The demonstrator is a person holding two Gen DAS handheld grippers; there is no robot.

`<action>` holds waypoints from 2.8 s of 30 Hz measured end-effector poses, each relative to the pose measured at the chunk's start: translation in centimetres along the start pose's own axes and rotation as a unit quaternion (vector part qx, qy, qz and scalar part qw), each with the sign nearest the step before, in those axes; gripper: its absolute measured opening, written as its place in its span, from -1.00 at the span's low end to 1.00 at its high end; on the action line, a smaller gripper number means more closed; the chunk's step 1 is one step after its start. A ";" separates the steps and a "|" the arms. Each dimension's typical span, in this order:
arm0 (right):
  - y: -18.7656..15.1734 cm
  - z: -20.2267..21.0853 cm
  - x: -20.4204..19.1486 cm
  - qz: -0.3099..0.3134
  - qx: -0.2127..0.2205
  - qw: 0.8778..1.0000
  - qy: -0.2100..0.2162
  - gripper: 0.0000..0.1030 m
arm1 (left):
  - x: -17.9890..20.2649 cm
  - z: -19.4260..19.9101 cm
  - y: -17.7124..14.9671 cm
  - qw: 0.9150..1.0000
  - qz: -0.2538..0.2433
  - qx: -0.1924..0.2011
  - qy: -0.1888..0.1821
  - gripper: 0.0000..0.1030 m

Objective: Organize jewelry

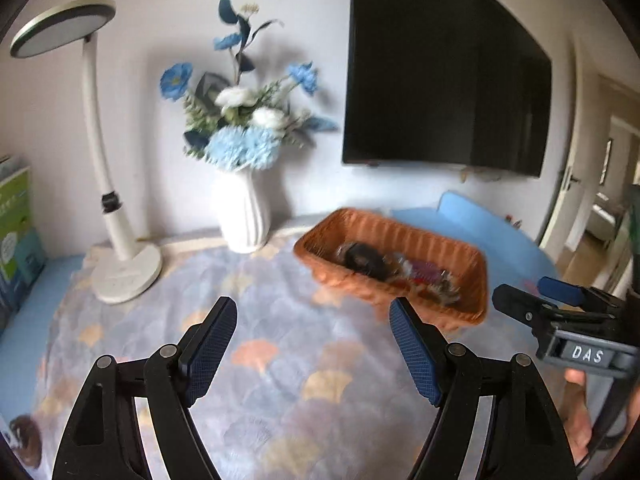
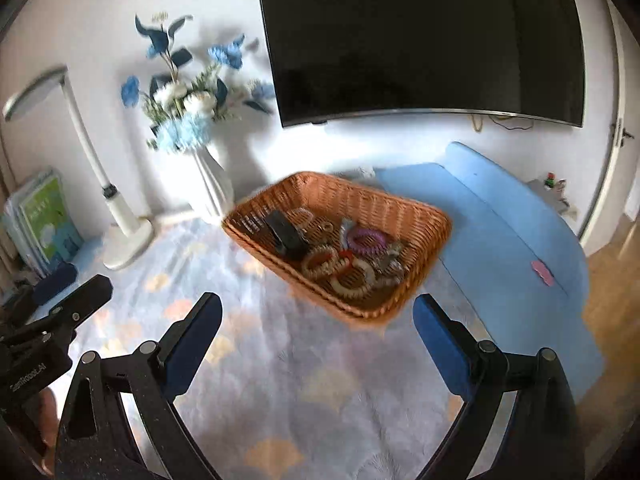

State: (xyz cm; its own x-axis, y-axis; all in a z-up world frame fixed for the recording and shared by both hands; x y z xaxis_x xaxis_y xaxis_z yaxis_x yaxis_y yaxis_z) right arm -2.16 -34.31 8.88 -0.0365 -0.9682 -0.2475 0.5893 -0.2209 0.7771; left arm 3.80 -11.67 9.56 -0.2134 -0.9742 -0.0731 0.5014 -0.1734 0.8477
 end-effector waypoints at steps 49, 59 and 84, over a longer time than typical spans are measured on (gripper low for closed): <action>-2.9 -1.8 -1.5 0.008 -0.055 0.998 -0.015 0.89 | -0.3 0.5 -2.7 0.997 -0.027 -0.027 0.062 0.55; -2.9 -1.7 -2.1 0.013 -0.056 0.998 -0.012 0.89 | -0.9 0.5 -2.7 0.997 -0.021 -0.032 0.060 0.55; -3.6 -1.4 -5.8 0.044 -0.067 0.997 0.003 0.89 | -3.7 1.9 -3.8 0.995 -0.015 -0.045 0.089 0.55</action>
State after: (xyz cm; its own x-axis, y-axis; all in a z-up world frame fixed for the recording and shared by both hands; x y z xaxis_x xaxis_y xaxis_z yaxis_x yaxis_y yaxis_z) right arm -2.91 -27.76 6.67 0.0246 -0.9825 -0.1848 0.6929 -0.1165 0.7116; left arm 1.13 -7.15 7.58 -0.0807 -0.9772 -0.1963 0.5715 -0.2067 0.7942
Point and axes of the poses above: each gripper's, at about its wrist camera, not at the fingertips, and z roughly against the way its jaws point, x to its right, y to its top, the point moved 3 cm from there along -z, roughly the way its jaws point, and after that the axes turned 12 degrees about y, right-handed, at the moved point
